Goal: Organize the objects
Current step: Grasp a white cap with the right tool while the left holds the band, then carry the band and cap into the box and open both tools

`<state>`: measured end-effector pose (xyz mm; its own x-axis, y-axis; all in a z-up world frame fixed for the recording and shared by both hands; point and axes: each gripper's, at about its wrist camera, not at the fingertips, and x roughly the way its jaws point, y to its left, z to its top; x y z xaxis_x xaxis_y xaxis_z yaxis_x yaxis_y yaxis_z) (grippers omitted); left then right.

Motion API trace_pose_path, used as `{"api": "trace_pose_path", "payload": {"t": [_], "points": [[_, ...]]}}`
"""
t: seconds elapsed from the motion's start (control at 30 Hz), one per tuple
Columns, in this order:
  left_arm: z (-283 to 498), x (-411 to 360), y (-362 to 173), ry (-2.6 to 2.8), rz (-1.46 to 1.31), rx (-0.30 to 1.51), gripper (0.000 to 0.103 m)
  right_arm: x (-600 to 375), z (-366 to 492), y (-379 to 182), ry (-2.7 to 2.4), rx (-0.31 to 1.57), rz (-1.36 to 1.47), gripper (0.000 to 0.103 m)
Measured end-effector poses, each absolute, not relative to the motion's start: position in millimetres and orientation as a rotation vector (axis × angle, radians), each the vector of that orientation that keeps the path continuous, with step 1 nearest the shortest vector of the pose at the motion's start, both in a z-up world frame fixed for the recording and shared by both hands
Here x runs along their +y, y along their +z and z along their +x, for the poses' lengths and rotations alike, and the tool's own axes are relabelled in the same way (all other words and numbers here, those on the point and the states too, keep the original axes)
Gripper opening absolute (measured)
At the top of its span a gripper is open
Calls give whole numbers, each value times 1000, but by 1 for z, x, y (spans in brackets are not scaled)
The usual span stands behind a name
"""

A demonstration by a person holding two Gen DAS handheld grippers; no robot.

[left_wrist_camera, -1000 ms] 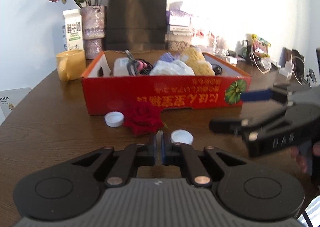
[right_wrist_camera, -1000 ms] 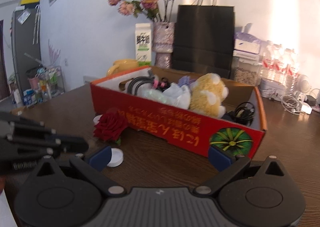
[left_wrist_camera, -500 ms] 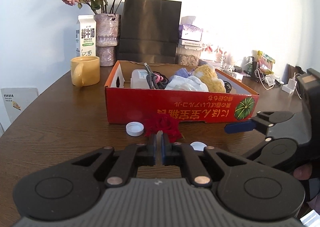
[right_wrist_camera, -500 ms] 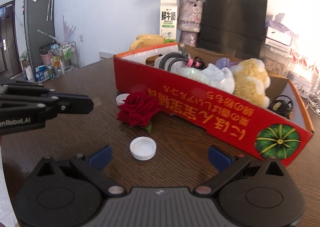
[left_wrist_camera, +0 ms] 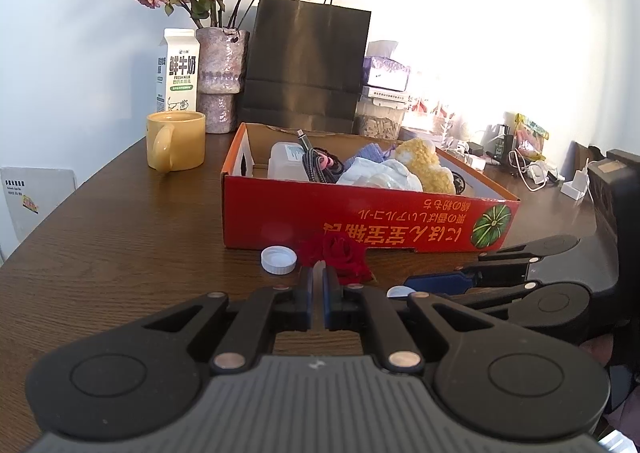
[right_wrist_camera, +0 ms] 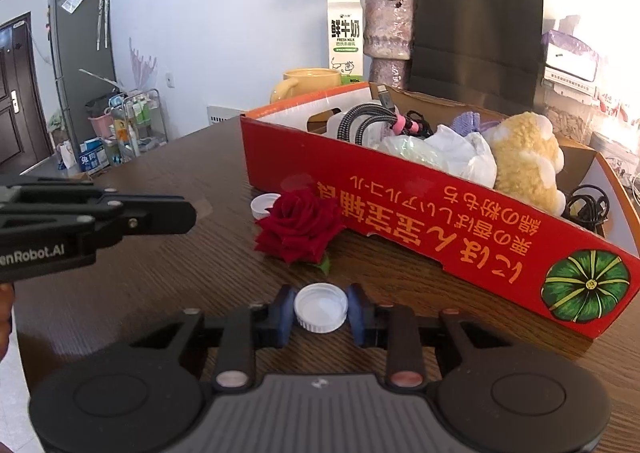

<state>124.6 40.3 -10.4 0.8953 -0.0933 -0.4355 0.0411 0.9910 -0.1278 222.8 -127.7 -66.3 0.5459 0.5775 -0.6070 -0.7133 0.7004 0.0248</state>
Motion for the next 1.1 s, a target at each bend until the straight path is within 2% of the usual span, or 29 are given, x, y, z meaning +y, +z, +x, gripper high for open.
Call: {"api": "trace_pose_path", "payload": {"t": [0.53,1.1], "points": [[153,22,14,-103,-101,394,6,-158,229,-34,723,483,-170,27],[242,-8,46,-124,-111,293,6,-209,310,4,547,324,-66,27]]}}
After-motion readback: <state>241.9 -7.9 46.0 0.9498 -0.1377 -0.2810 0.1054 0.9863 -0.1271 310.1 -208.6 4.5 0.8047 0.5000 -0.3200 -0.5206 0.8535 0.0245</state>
